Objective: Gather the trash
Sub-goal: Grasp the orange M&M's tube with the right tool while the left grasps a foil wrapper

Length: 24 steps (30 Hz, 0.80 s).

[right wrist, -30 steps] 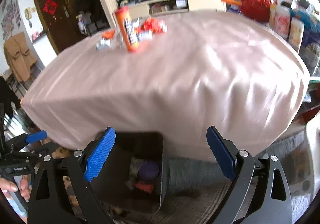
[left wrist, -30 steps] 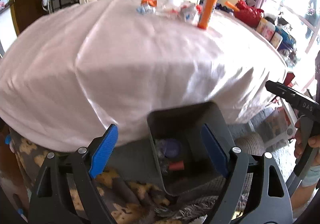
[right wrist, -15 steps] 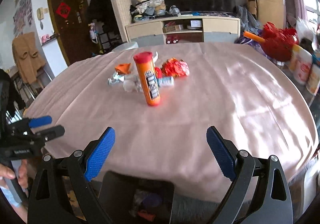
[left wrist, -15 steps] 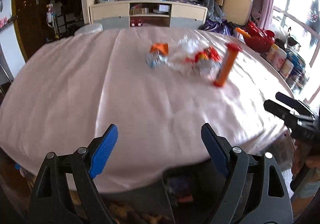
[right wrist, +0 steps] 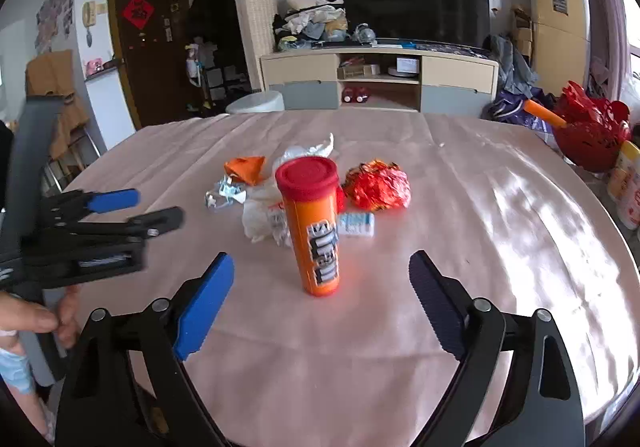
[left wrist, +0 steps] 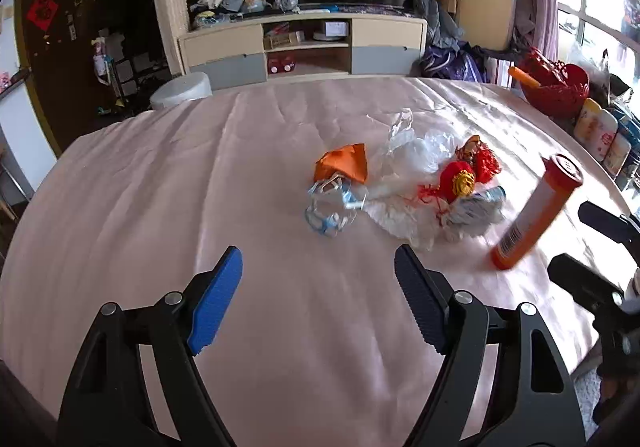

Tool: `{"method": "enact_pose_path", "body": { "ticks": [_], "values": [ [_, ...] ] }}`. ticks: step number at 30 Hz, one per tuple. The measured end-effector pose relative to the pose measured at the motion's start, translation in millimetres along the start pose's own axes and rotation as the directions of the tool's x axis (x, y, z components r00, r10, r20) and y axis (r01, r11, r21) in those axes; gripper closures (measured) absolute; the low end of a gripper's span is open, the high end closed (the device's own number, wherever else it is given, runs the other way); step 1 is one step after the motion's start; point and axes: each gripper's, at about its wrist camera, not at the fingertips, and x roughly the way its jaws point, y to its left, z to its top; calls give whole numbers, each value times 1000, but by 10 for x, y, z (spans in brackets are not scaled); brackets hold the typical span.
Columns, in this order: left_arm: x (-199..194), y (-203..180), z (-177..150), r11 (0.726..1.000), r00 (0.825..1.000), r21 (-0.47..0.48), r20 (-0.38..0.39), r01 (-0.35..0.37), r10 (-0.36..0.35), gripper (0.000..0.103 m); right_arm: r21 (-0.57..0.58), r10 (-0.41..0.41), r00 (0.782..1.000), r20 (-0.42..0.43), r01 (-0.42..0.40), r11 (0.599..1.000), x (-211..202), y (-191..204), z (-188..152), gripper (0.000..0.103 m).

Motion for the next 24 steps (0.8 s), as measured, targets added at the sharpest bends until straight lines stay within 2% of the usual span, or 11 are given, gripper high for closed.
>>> {"method": "enact_pose_path", "body": {
  "ticks": [6,9,13,15,19,24],
  "values": [
    [315,17,230,999,999,-38,-44,29,-31,29,9,4,1000,14,-5,1000,122,3,114,19],
    [470,49,304,998,996,-51,-75,42,-46,40,20,6,1000,19,-7,1000,173,-22,160,29],
    [632,76,312,996,989,-63,-124,70,-77,67,12,23,1000,7,-23,1000,226,-22,179,64],
    [665,63,301,995,987,-58,-135,77,-84,73,-1,23,1000,1,-23,1000,240,-10,175,74],
    [632,70,289,994,986,-62,-139,88,-96,86,-8,29,1000,6,-29,1000,184,1,176,74],
    [375,42,258,995,991,-56,-103,79,-85,88,-22,23,999,39,-22,1000,-73,37,190,74]
  ]
}}
